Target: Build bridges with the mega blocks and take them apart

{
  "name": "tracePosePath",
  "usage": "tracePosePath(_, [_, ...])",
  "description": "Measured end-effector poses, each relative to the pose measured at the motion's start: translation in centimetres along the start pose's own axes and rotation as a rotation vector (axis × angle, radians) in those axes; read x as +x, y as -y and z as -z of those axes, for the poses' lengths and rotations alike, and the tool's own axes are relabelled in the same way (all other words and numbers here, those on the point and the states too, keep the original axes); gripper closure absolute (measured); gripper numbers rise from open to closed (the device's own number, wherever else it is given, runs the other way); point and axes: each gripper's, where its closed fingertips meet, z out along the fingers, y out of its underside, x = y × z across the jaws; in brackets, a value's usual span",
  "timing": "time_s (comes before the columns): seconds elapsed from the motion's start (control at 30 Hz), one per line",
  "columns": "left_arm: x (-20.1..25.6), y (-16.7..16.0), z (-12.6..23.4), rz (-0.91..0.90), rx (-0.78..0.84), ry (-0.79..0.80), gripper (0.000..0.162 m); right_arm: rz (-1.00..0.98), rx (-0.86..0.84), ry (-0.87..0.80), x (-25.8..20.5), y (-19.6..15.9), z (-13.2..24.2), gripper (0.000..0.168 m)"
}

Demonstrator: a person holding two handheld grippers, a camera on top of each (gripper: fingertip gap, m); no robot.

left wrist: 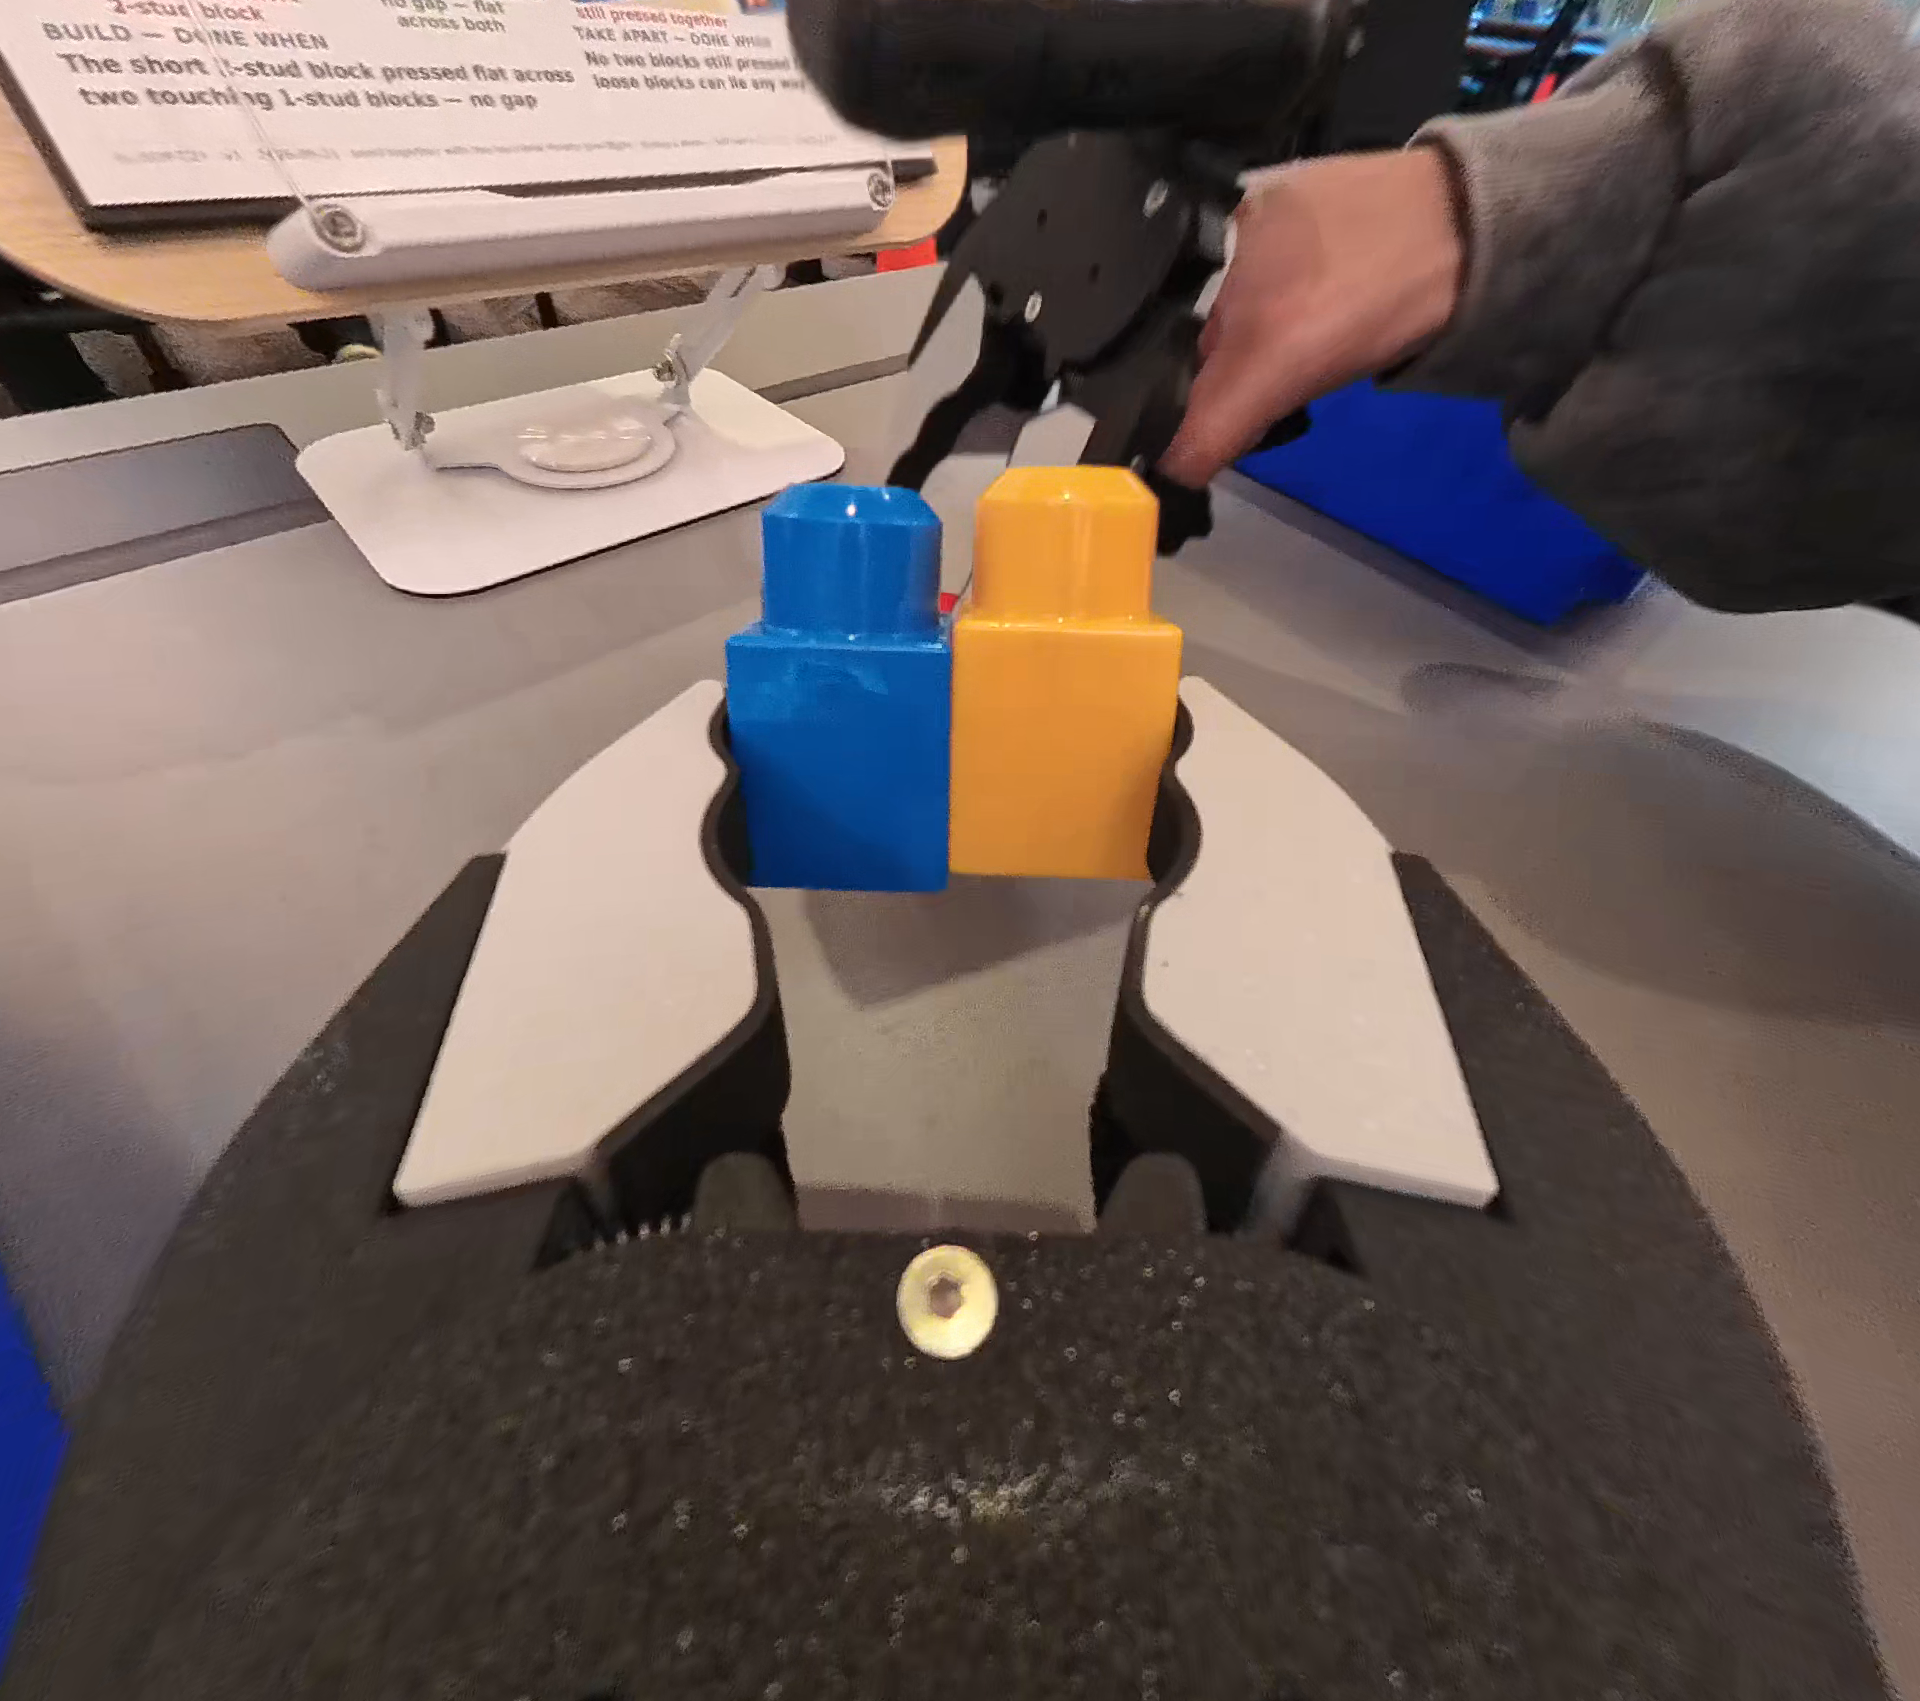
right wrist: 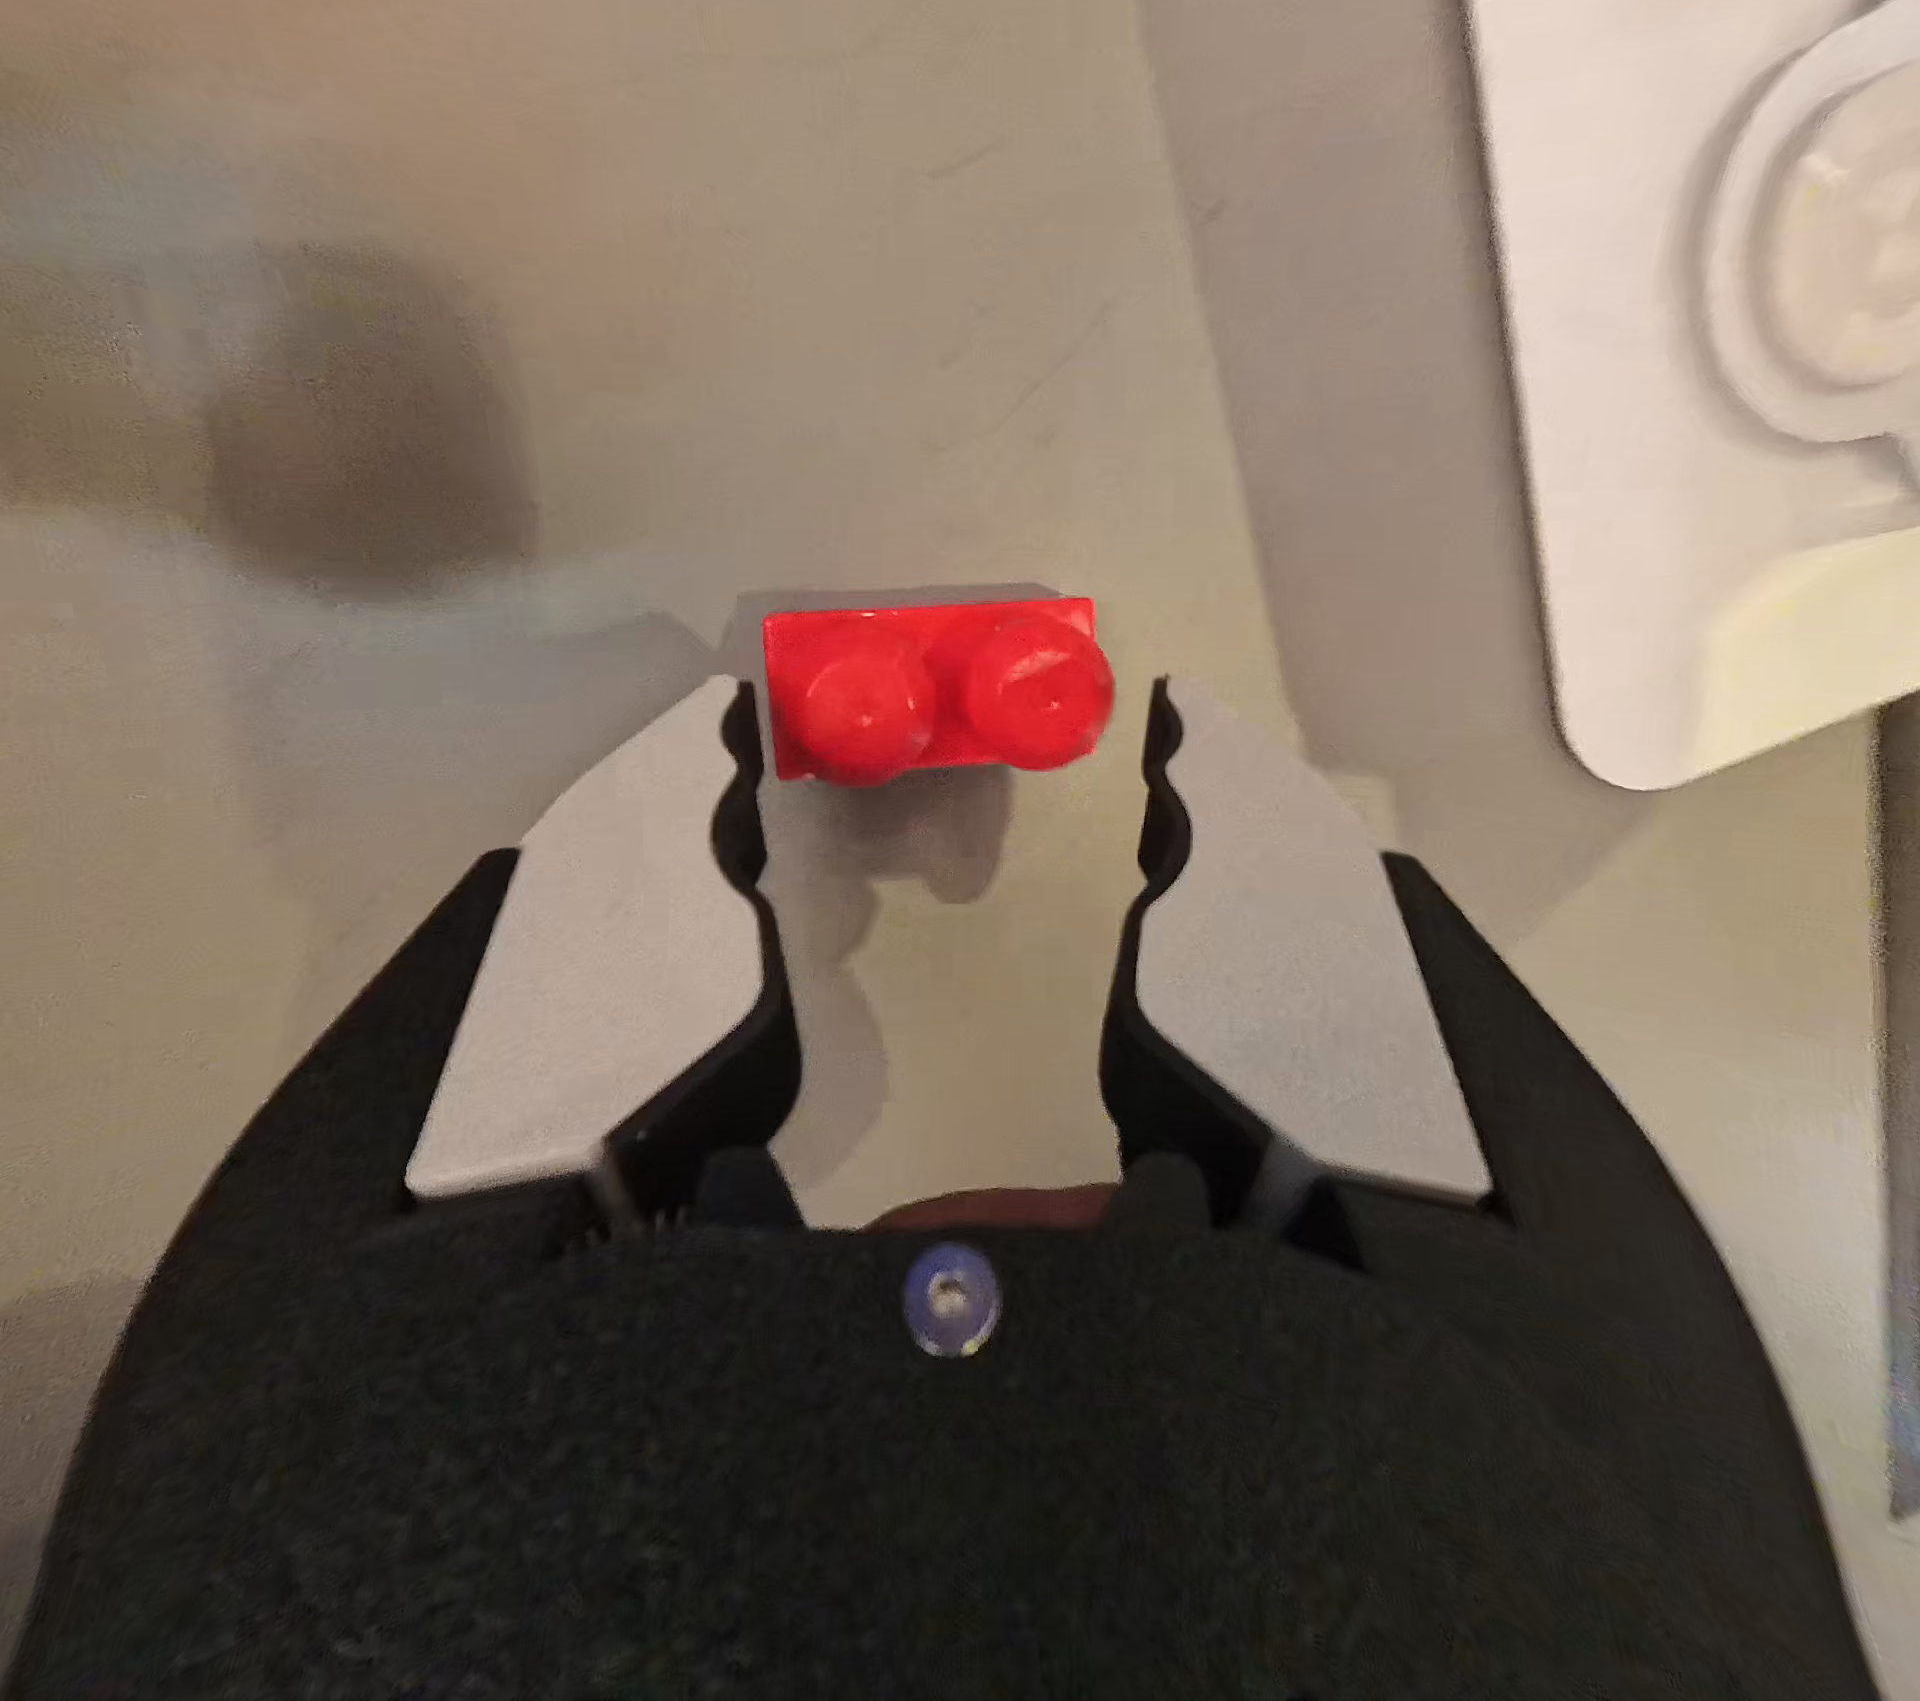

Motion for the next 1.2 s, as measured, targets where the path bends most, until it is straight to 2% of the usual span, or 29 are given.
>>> tracePosePath(0.13, [0.0, 0.0, 0.1, 0.045, 0.012, -0.043, 0.088, -0.014, -0.045, 0.035, -0.3, -0.8, -1.3, 0.099])
tracePosePath(0.27, [1.0, 0.3, -0.3, 0.083, 0.028, -0.142, 0.088, 0.033, -0.009, 0.114, -0.6, -0.7, 1.8, 0.099])
tracePosePath(0.43, [3.8, 3.4, -1.9, 0.151, 0.122, -0.402, 0.088, 0.153, 0.024, 0.135, 0.3, -0.8, 11.2, 0.099])
tracePosePath(0.6, [6.1, 8.1, -5.0, 0.113, 0.204, -0.675, 0.087, 0.208, 0.195, 0.079, 1.4, 3.0, 22.9, 0.099])
tracePosePath(0.7, [6.4, 10.7, -7.3, 0.120, 0.227, -0.784, 0.087, 0.204, 0.257, 0.121, 0.7, 4.7, 27.0, 0.099])
tracePosePath(0.77, [6.5, 11.7, -8.6, 0.117, 0.224, -0.834, 0.087, 0.196, 0.256, 0.141, 0.5, 5.0, 27.7, 0.099])
tracePosePath(0.9, [6.2, 11.9, -10.8, 0.096, 0.231, -0.804, 0.087, 0.151, 0.217, 0.176, 0.7, 4.4, 26.3, 0.099])
tracePosePath(1.2, [6.6, 11.5, -10.8, 0.072, 0.234, -0.801, 0.088, 0.157, 0.185, 0.192, 0.8, 3.8, 22.6, 0.099])
